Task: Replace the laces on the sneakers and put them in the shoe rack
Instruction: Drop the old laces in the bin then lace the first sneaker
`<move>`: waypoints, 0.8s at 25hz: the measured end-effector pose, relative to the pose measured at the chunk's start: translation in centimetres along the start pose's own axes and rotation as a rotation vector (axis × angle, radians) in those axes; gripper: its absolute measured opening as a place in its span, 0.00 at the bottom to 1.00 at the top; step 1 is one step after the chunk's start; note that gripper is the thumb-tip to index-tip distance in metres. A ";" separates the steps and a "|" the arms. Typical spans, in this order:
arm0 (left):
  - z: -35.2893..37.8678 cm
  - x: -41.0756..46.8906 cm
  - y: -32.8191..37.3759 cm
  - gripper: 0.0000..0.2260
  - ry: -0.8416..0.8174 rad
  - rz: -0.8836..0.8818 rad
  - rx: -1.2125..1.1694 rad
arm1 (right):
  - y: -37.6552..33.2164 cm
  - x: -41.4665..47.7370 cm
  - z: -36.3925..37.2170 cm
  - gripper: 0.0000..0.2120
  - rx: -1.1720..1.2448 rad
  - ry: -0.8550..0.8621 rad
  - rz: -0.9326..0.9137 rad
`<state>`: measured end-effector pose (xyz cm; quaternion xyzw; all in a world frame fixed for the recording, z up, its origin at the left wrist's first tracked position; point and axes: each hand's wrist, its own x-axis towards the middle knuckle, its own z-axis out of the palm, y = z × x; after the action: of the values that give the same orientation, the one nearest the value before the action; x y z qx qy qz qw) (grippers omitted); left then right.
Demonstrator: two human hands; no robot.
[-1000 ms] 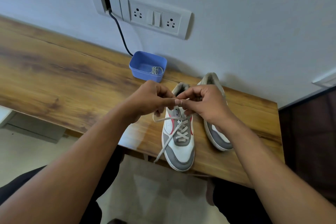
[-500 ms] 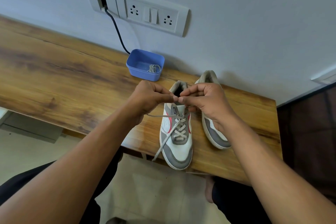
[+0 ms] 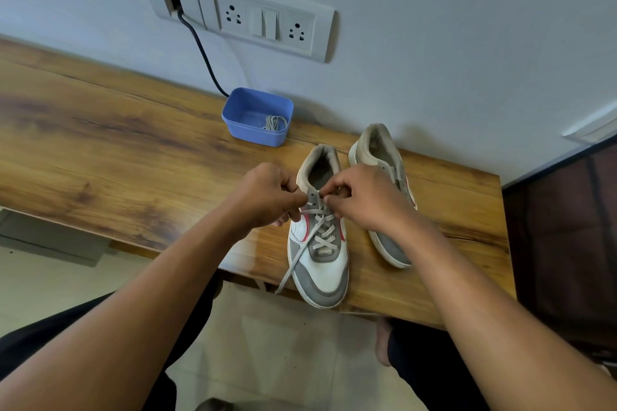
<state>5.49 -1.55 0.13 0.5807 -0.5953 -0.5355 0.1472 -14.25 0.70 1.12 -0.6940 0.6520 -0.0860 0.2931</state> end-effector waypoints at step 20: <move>4.4 -2.1 -1.7 0.04 0.391 0.196 0.147 | 0.0 0.8 0.4 0.09 0.167 -0.135 0.091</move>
<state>3.46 2.71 -2.05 0.6220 -0.6463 -0.3513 0.2682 -13.94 0.10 0.60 -0.6410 0.6523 -0.0797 0.3967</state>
